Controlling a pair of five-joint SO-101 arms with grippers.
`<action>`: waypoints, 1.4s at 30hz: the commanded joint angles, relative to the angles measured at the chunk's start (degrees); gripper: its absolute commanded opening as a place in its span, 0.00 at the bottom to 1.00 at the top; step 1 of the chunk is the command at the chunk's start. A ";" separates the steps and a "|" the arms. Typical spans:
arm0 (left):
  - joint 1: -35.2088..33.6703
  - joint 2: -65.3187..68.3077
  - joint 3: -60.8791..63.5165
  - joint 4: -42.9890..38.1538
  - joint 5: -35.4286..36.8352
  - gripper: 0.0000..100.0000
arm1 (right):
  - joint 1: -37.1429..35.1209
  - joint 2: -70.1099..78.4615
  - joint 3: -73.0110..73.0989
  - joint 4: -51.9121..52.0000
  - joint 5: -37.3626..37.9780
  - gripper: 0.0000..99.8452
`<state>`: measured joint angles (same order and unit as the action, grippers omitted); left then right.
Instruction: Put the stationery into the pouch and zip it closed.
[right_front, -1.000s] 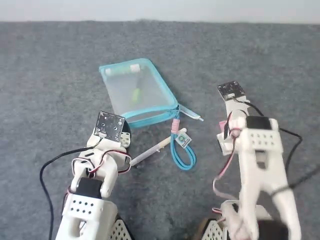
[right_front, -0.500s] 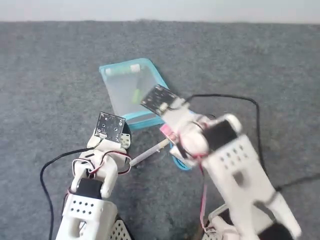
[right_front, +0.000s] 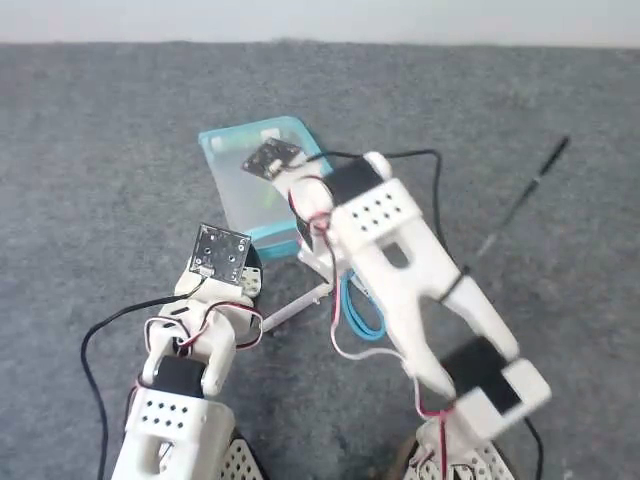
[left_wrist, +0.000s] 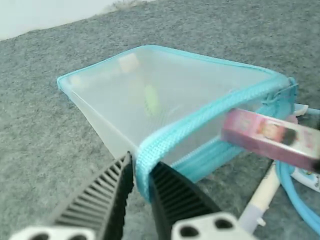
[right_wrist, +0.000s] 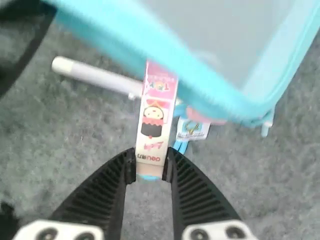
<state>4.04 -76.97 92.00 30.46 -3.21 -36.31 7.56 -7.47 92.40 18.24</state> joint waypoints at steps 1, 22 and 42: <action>0.09 -0.97 -0.92 -1.32 0.70 0.01 | -0.22 4.18 -10.11 0.57 -2.46 0.01; 0.00 -0.97 -0.84 -1.32 0.70 0.01 | 7.60 23.43 -41.32 7.52 -19.25 0.27; -4.04 -0.70 -1.63 -2.02 0.70 0.01 | 8.57 3.38 -23.91 8.48 -10.73 0.25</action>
<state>-2.11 -76.97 92.09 29.67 -3.21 -28.22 14.95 -34.29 100.40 5.58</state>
